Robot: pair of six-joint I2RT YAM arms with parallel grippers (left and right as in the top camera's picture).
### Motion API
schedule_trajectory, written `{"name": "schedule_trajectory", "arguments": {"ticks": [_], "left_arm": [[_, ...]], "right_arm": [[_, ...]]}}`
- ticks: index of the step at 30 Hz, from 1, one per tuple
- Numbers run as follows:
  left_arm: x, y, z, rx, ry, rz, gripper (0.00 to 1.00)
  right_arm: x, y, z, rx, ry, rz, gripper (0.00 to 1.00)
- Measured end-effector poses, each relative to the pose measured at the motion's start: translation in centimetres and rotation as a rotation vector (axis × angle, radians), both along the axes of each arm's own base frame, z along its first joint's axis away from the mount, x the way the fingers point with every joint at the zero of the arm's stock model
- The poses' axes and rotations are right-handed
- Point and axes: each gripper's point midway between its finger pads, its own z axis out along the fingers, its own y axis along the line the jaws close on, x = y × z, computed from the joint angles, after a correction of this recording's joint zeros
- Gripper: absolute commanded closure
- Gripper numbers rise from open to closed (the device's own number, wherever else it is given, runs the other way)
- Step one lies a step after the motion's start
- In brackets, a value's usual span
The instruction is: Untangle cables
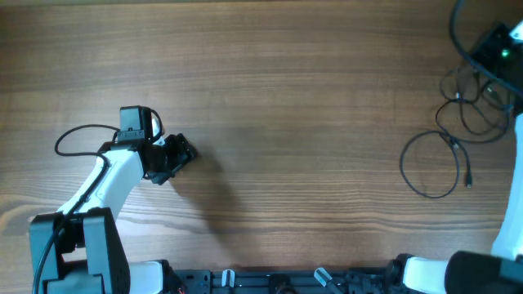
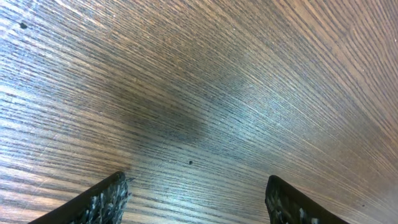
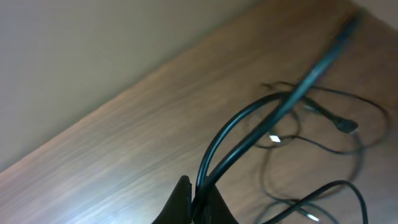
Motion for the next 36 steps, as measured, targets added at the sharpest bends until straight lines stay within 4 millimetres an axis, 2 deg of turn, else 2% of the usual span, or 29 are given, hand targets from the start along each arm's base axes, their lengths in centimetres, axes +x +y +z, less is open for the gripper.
{"name": "schedule_trajectory", "arguments": {"ticks": [1, 2, 3, 6, 9, 11, 13, 16, 18, 20, 23, 24, 25, 27, 28, 31, 34, 36], "left_arm": [[0.0, 0.0, 0.0, 0.0, 0.0, 0.0, 0.27], [0.0, 0.0, 0.0, 0.0, 0.0, 0.0, 0.27], [0.0, 0.0, 0.0, 0.0, 0.0, 0.0, 0.27], [0.0, 0.0, 0.0, 0.0, 0.0, 0.0, 0.26], [0.0, 0.0, 0.0, 0.0, -0.002, 0.0, 0.28], [0.3, 0.0, 0.1, 0.001, -0.012, 0.0, 0.29], [1.7, -0.3, 0.6, -0.021, -0.078, -0.008, 0.3], [3.5, -1.8, 2.2, -0.08, -0.156, -0.054, 0.28], [4.7, -3.6, 4.3, -0.073, -0.188, -0.142, 0.24], [6.0, -6.0, 7.5, -0.002, -0.23, -0.265, 0.16], [5.6, -7.5, 9.8, 0.122, -0.212, -0.363, 0.06], [5.0, -7.5, 9.8, 0.153, -0.185, -0.379, 0.0], [3.8, -7.0, 9.4, 0.174, -0.131, -0.381, 0.0], [1.4, -5.7, 8.5, 0.206, -0.012, -0.374, 0.0], [-0.4, -4.9, 8.1, 0.217, 0.068, -0.367, 0.0], [-3.4, -3.3, 7.8, 0.228, 0.208, -0.346, 0.0], [-4.1, -2.7, 7.7, 0.233, 0.213, -0.333, 0.0], [-4.6, -2.6, 7.8, 0.234, 0.166, -0.328, 0.0]], "right_arm": [[-0.2, -1.4, -1.2, 0.009, 0.033, -0.034, 0.54], [-0.3, -2.5, -2.2, 0.017, 0.063, -0.06, 0.14], [-0.5, -3.3, -3.1, 0.024, 0.09, -0.078, 0.02], [-1.2, -4.6, -6.2, 0.051, 0.188, -0.11, 0.0], [-1.8, -4.2, -8.1, 0.086, 0.262, -0.104, 0.0], [-1.6, -3.1, -8.8, 0.143, 0.274, -0.064, 0.0], [-0.9, -0.7, -8.8, 0.228, 0.251, 0.05, 0.0], [-0.1, 4.8, -8.5, 0.288, 0.246, 0.272, 0.0], [0.2, 9.0, -8.5, 0.271, 0.261, 0.41, 0.0], [-0.1, 13.9, -8.9, 0.224, 0.305, 0.553, 0.0], [-1.5, 19.4, -9.9, 0.157, 0.387, 0.693, 0.0], [-2.2, 20.5, -10.6, 0.142, 0.422, 0.72, 0.0], [-3.1, 21.3, -11.5, 0.138, 0.465, 0.74, 0.0], [-5.1, 22.1, -13.4, 0.147, 0.558, 0.754, 0.0], [-6.4, 22.0, -14.6, 0.16, 0.619, 0.745, 0.0], [-8.5, 21.4, -16.8, 0.178, 0.718, 0.718, 0.0], [-10.3, 21.1, -18.2, 0.18, 0.75, 0.706, 0.0], [-11.7, 20.4, -18.3, 0.148, 0.678, 0.687, 0.0]]}}
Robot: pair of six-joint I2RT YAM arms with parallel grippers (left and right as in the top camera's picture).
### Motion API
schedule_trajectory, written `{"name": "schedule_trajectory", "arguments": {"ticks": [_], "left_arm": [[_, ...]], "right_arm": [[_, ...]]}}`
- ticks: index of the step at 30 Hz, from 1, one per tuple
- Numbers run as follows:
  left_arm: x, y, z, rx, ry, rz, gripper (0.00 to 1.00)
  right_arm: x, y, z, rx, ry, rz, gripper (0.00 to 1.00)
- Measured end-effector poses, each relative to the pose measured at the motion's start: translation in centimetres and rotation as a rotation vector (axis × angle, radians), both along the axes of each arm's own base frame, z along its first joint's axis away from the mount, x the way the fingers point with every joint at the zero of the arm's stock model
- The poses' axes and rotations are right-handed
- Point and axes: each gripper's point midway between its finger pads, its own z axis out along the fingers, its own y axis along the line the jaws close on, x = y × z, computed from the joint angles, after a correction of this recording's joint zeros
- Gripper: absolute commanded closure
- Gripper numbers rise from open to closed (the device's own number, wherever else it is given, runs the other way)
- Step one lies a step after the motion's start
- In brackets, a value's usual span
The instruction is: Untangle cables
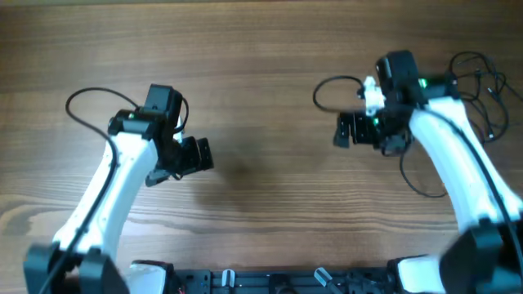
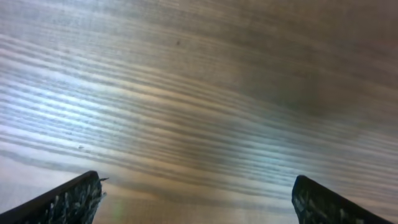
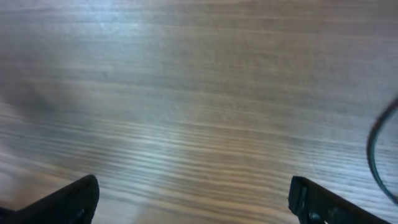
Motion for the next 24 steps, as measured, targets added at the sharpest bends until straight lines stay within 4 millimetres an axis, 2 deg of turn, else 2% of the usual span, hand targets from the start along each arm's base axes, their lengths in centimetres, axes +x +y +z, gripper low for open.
{"name": "schedule_trajectory", "arguments": {"ticks": [1, 3, 6, 7, 8, 9, 11, 16, 22, 24], "left_arm": [[0.0, 0.0, 0.1, -0.009, -0.06, 0.0, 0.0], [-0.2, 0.0, 1.0, -0.031, -0.208, 0.0, 0.0], [-1.1, 0.1, 3.7, -0.073, -0.467, 0.006, 0.0], [-1.7, 0.2, 4.7, -0.084, -0.534, 0.006, 0.0], [-2.2, 0.3, 5.8, -0.095, -0.6, 0.008, 0.0], [-2.4, 0.3, 7.0, -0.105, -0.659, 0.008, 0.0], [-2.8, 0.4, 8.0, -0.112, -0.708, 0.008, 0.0], [-3.0, 0.4, 8.3, -0.115, -0.724, 0.008, 0.0], [-3.0, 0.4, 8.2, -0.115, -0.722, 0.008, 0.0], [-3.0, 0.4, 8.2, -0.115, -0.721, 0.008, 0.0]], "right_arm": [[-0.6, -0.2, 0.4, 0.002, -0.047, -0.008, 0.0], [-1.3, -0.6, 2.8, 0.017, -0.23, -0.027, 0.0], [-3.5, -2.2, 7.3, 0.0, -0.501, -0.096, 0.0], [-3.8, -2.4, 7.8, -0.003, -0.528, -0.102, 0.0], [-4.4, -2.9, 9.6, -0.004, -0.612, -0.121, 0.0], [-4.7, -3.0, 10.1, -0.003, -0.636, -0.127, 0.0], [-5.1, -3.2, 11.0, 0.0, -0.68, -0.133, 0.0], [-4.9, -3.2, 10.7, -0.007, -0.665, -0.134, 0.0], [-3.9, -3.1, 8.4, -0.03, -0.566, -0.129, 0.0], [-3.3, -3.1, 6.9, -0.042, -0.506, -0.125, 0.0]]}}
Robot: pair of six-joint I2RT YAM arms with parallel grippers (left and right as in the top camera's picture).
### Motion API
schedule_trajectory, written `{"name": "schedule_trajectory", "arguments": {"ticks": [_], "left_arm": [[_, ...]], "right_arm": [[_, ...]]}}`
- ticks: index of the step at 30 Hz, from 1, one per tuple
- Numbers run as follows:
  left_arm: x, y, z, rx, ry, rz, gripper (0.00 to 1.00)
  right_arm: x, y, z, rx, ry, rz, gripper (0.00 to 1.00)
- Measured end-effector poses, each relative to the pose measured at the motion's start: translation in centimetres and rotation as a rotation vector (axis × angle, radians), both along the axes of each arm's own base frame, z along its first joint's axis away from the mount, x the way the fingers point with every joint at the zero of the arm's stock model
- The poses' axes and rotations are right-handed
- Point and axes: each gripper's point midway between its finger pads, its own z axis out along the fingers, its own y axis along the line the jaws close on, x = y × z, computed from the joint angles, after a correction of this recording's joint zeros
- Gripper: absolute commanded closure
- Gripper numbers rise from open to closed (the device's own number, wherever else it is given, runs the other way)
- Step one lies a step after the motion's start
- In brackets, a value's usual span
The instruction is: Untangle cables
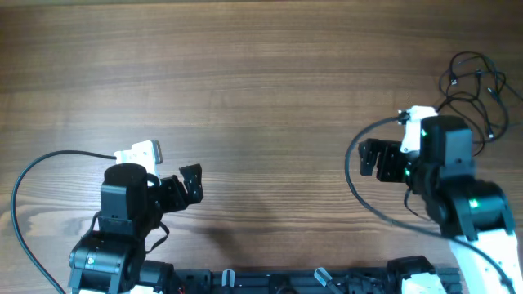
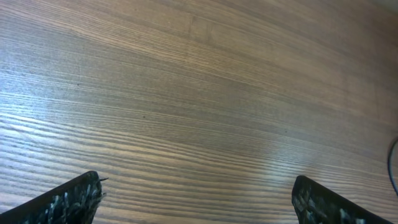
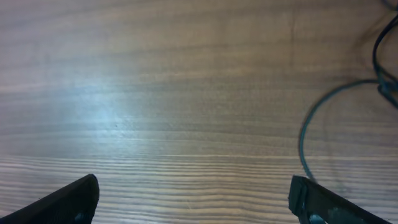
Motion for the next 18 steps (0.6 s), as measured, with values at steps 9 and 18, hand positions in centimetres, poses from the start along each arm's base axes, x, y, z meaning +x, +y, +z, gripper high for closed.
{"name": "schedule_trajectory", "arguments": {"ticks": [9, 18], "left_arm": [[0.0, 0.0, 0.0, 0.0, 0.001, 0.0, 0.0], [0.0, 0.0, 0.0, 0.0, 0.002, 0.0, 0.0]], "right_arm": [[1.0, 0.1, -3.7, -0.021, 0.147, 0.0, 0.0], [-0.3, -0.4, 11.8, -0.089, -0.581, 0.106, 0.0]]}}
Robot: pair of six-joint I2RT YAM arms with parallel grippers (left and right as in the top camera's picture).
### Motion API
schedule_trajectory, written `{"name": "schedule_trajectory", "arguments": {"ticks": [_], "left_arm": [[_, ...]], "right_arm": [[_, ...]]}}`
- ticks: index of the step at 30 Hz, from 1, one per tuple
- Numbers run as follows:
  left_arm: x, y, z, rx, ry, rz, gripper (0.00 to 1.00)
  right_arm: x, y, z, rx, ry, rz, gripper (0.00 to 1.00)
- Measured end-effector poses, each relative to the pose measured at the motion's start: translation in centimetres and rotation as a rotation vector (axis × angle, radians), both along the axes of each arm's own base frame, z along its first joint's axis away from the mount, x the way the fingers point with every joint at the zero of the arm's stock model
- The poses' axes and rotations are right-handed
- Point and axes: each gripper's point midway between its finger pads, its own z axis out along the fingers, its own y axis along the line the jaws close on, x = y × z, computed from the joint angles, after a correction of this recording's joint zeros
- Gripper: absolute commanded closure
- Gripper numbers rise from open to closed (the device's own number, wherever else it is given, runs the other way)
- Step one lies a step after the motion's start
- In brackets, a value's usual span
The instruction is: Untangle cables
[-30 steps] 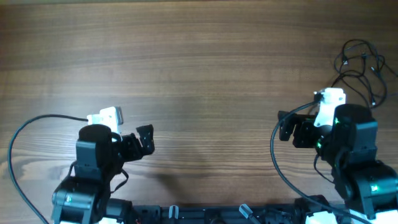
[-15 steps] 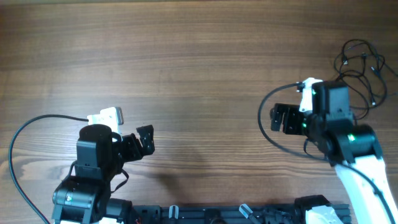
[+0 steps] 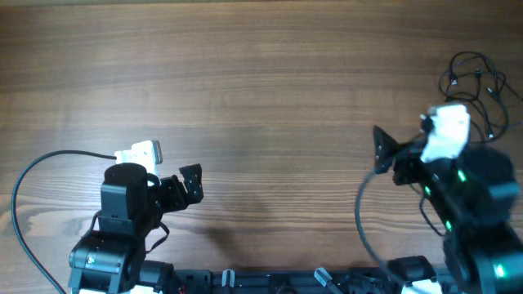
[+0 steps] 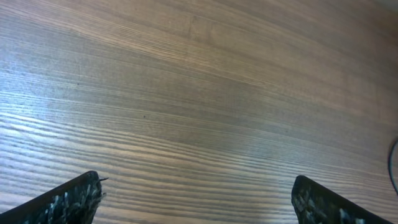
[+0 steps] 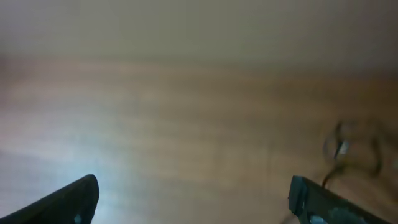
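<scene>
A tangle of thin black cables (image 3: 473, 75) lies at the table's far right; the blurred right wrist view shows a bit of it (image 5: 349, 147). My right gripper (image 3: 382, 149) hangs open left of the tangle and touches none of it; its fingers (image 5: 69, 198) stand wide apart over bare wood. Near the front left edge my left gripper (image 3: 189, 183) is open too, fingers (image 4: 73, 199) far apart with nothing between them. A sliver of black cable (image 4: 393, 163) crosses the left wrist view's right edge.
The wooden table (image 3: 261, 98) fills the overhead view. Each arm trails its own black lead: a loop (image 3: 24, 192) beside the left arm and an arc (image 3: 359, 216) beside the right arm. The arm bases sit along the front edge.
My right arm has lifted and tilted, so its wrist view now looks blurrily across the table instead of down at it. The left arm has not moved.
At first my right gripper was shut on a black cable at the far right, and the left was open at the left. Then both were open near the table's middle, the cable let go. After that both arms stood back at the front edge, where they are now.
</scene>
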Motion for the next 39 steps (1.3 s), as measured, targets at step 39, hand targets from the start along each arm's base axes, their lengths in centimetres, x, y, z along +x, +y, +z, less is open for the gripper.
{"name": "schedule_trajectory", "arguments": {"ticks": [39], "left_arm": [[0.0, 0.0, -0.2, 0.001, 0.004, 0.001, 0.0]], "right_arm": [[-0.5, -0.9, -13.6, -0.057, -0.385, 0.005, 0.01]]}}
